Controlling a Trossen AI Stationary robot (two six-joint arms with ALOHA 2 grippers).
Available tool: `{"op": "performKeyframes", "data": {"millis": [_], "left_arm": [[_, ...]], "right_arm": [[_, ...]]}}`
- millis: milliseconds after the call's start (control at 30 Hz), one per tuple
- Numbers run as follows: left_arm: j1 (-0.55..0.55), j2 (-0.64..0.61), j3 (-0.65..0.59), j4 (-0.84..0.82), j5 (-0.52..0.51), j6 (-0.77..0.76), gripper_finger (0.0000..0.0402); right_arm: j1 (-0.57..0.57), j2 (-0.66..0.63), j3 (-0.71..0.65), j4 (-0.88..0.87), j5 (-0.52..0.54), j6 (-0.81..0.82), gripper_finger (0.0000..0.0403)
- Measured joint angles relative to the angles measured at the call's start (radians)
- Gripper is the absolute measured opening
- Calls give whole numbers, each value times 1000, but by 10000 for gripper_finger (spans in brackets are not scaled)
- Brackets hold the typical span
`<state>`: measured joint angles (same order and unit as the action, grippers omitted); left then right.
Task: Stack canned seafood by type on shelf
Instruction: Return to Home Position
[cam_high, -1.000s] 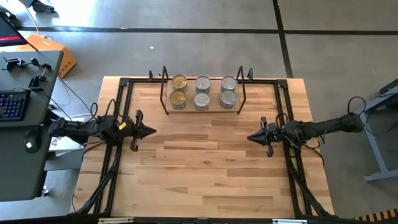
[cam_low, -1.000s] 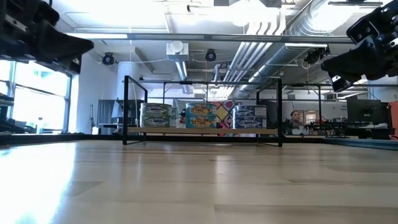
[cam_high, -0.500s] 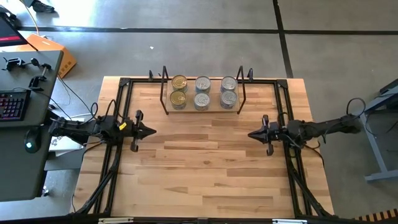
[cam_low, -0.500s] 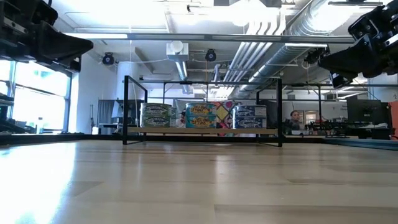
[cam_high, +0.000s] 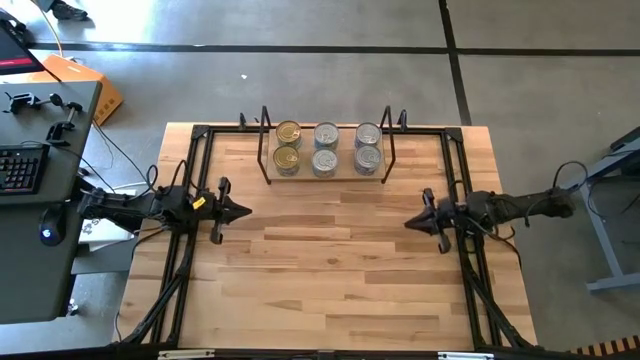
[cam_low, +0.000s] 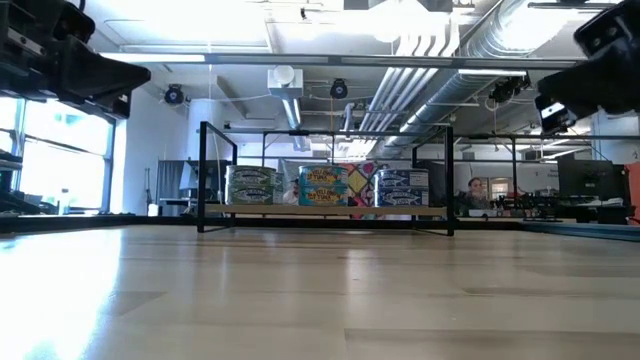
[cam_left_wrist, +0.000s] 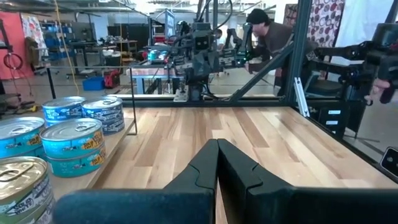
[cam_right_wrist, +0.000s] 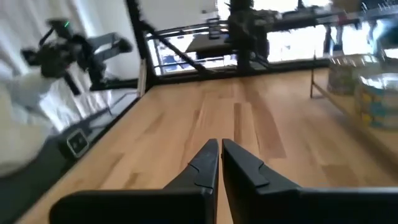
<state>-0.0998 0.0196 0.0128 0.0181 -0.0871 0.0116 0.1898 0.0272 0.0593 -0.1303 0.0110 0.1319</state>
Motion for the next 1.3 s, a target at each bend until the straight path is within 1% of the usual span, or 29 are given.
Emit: {"op": "performKeyframes", "data": {"millis": [133,233,267,300,367,433,467,500,600,733,867,1067,1133,1233,1300], "left_arm": [[0,0,0,0,0,0,0],[0,0,0,0,-1,0,0],[0,0,0,0,-1,0,0],[0,0,0,1,-3,0,0],[0,0,0,0,-3,0,0],[0,0,0,1,-3,0,0],[0,-6,0,1,-3,0,0],[-1,-13,0,3,-3,0,0],[0,-16,0,9,-3,0,0],[1,-16,0,2,-3,0,0],[1,-16,-1,2,-3,0,0],[1,-16,-1,2,-3,0,0],[1,-16,-1,2,-3,0,0],[1,-16,0,2,-3,0,0],[1,-16,-1,2,-3,0,0]], "right_arm": [[0,6,0,0,15,127,12],[0,6,-1,23,15,147,12],[0,5,-2,24,-2,129,12],[0,5,-3,16,-36,77,12],[2,7,-3,28,-160,-46,12],[2,2,-3,44,-268,-108,12],[2,-2,-3,47,-300,-120,12],[2,-4,-3,46,-310,-129,12],[0,-4,-3,45,-291,-132,12],[-7,-4,-13,65,-182,-114,12],[-7,0,-46,145,-82,-113,12],[-6,13,-49,154,-80,-95,12],[-6,13,-49,154,-77,-53,12],[-7,13,-49,152,-36,20,12],[-7,13,-50,151,-26,33,12]]}}
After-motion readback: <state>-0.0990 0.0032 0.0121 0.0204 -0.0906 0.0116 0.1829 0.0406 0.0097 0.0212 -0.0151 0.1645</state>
